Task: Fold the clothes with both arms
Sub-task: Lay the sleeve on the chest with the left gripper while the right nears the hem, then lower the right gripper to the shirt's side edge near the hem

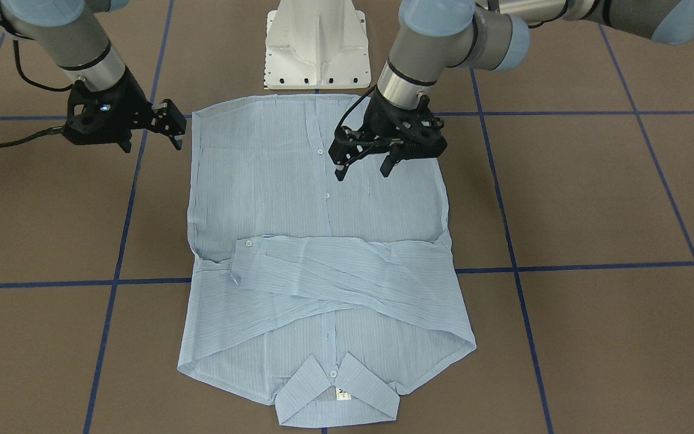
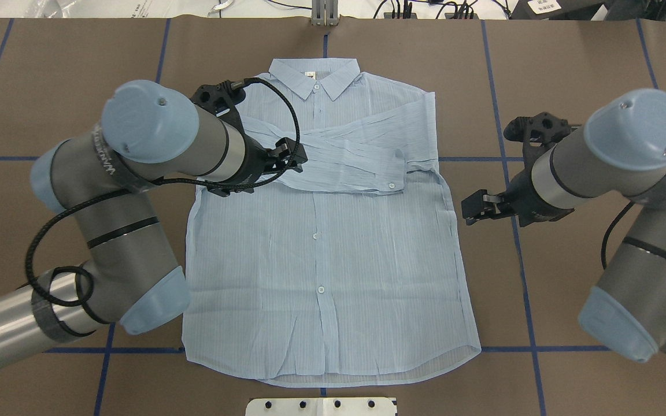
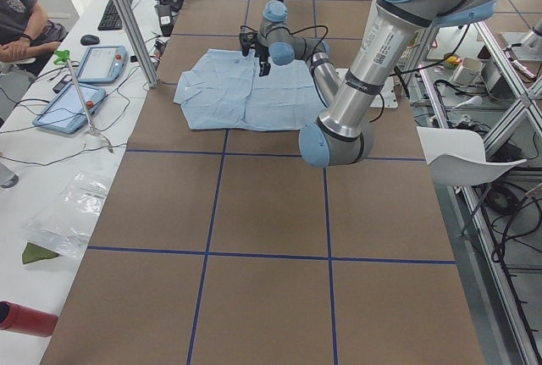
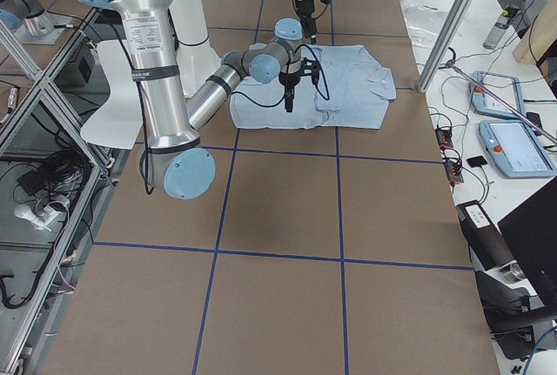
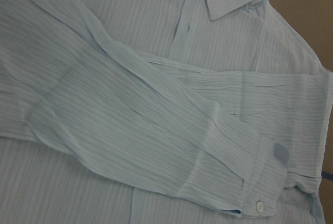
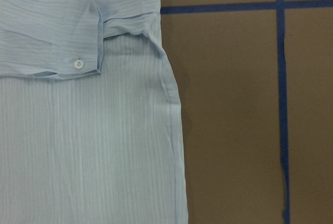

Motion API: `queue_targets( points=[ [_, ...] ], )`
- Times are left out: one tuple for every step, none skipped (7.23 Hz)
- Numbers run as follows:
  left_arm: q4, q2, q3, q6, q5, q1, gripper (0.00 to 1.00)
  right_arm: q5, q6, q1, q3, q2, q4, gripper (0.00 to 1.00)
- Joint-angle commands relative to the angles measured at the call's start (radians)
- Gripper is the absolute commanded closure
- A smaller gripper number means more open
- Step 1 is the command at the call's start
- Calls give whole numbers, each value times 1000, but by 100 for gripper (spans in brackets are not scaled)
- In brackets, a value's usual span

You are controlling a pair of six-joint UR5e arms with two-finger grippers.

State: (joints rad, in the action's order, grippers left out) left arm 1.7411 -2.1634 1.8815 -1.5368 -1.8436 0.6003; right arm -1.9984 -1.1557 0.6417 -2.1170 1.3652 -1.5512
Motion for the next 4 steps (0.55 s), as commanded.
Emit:
queue_targets(
  points=[
    [-77,88,131,38,3,1,1,110,-142,-193,-59,69,33,0],
    [-78,86,136,35,6,-1,1,107,-145,-232,-82,136,39,0],
    [-77,83,134,35,23,-10,1,110,-145,-259,-66,165,39,0],
    [-77,85,134,35,46,-11,1,112,-148,-286,-49,166,39,0]
  ],
)
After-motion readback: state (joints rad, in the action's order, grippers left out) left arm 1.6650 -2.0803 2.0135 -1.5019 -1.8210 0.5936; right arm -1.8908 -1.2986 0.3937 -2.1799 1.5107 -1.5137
